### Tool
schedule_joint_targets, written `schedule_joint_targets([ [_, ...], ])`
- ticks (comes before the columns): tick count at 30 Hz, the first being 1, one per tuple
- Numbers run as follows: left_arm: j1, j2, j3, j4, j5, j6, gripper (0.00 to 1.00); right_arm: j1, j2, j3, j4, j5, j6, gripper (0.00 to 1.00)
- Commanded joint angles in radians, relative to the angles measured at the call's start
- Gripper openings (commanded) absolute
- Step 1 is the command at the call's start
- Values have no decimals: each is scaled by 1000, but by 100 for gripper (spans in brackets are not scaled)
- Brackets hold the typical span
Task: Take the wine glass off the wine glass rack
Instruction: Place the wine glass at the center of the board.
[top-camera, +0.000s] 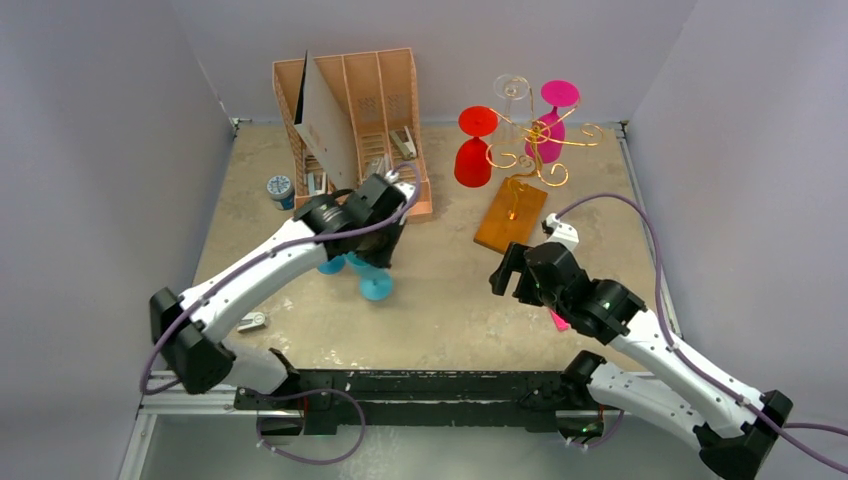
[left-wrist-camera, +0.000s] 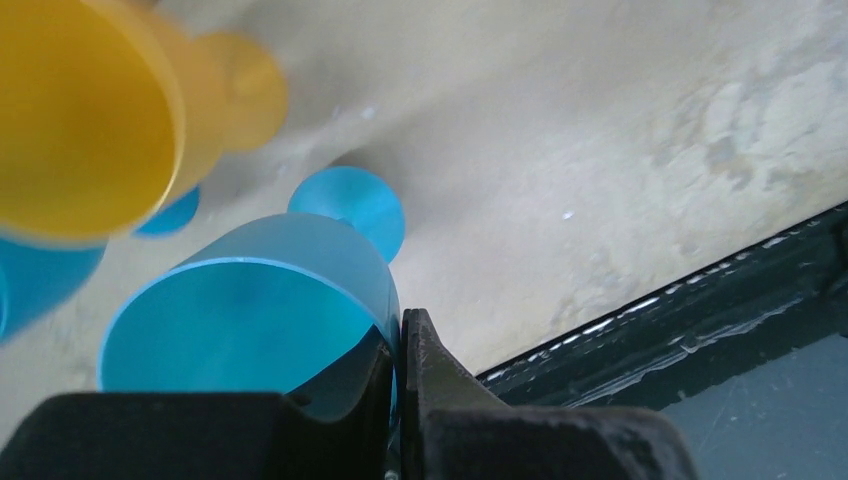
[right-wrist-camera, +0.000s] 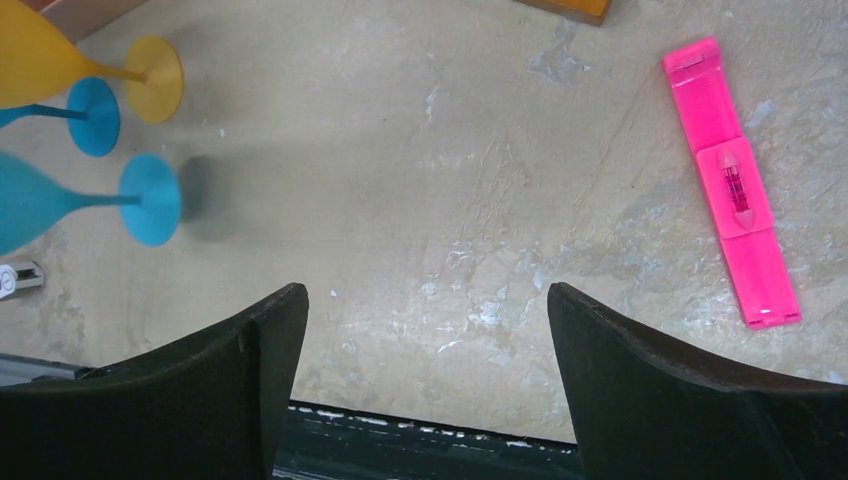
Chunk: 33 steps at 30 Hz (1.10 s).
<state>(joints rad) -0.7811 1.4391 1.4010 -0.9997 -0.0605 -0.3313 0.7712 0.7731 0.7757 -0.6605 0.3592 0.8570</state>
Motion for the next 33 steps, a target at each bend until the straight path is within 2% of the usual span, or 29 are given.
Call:
schedule_joint_targets([
  [1, 3, -123, -122, -121, -176, -142, 0, -3, 22, 32, 7, 36, -6, 91],
  [5, 29, -183, -194, -133, -274, -217, 0, -3, 39, 39, 19, 25, -3, 91],
  [10, 189, -228, -232, -63, -207, -165, 0, -4, 51, 50, 5, 14, -3, 91],
  [16, 195, -225, -241, -31, -232, -144, 0, -4, 48, 42, -4, 16, 13, 91],
  [20, 194, -235, -248, -1, -177, -140, 0, -4, 55, 42, 5, 5, 19, 91],
  [24, 195, -251, -270, 16, -207, -140, 0, -4, 70, 48, 6, -5, 18, 91],
  [33, 194, -195, -297, 13, -164, -130, 0, -4, 108, 56, 21, -32, 18, 91],
])
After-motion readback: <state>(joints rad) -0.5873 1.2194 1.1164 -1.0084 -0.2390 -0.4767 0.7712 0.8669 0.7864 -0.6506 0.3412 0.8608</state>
